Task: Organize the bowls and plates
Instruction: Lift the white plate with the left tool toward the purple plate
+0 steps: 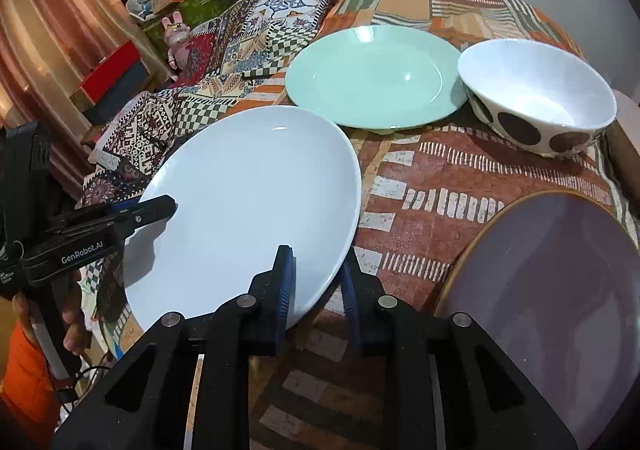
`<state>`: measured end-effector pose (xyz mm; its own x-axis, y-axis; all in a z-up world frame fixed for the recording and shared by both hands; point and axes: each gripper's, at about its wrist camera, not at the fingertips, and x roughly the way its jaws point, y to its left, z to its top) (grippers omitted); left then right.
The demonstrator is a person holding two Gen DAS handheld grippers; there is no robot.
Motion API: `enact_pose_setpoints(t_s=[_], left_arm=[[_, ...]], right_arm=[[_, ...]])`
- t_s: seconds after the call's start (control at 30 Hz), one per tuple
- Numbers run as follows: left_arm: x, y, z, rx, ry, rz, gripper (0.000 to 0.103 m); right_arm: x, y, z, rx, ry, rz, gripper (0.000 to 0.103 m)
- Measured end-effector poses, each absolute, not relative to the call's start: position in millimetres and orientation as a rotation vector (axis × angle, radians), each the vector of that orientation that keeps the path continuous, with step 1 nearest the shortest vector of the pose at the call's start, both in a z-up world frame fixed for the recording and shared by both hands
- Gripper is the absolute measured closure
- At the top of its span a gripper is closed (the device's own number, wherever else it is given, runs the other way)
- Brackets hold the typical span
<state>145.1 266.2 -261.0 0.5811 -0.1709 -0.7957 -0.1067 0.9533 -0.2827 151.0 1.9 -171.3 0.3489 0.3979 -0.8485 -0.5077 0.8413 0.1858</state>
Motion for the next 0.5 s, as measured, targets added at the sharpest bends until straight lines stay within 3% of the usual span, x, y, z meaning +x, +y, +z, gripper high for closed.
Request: enact_pose_setpoints(t_s=[0.5], left_arm=[[133.5,261.3,-238.4,-0.279,0.902,0.006,0.07]], right_arm=[[147.4,0.7,-159.1,-0.093,1.006,0.633,0.082]])
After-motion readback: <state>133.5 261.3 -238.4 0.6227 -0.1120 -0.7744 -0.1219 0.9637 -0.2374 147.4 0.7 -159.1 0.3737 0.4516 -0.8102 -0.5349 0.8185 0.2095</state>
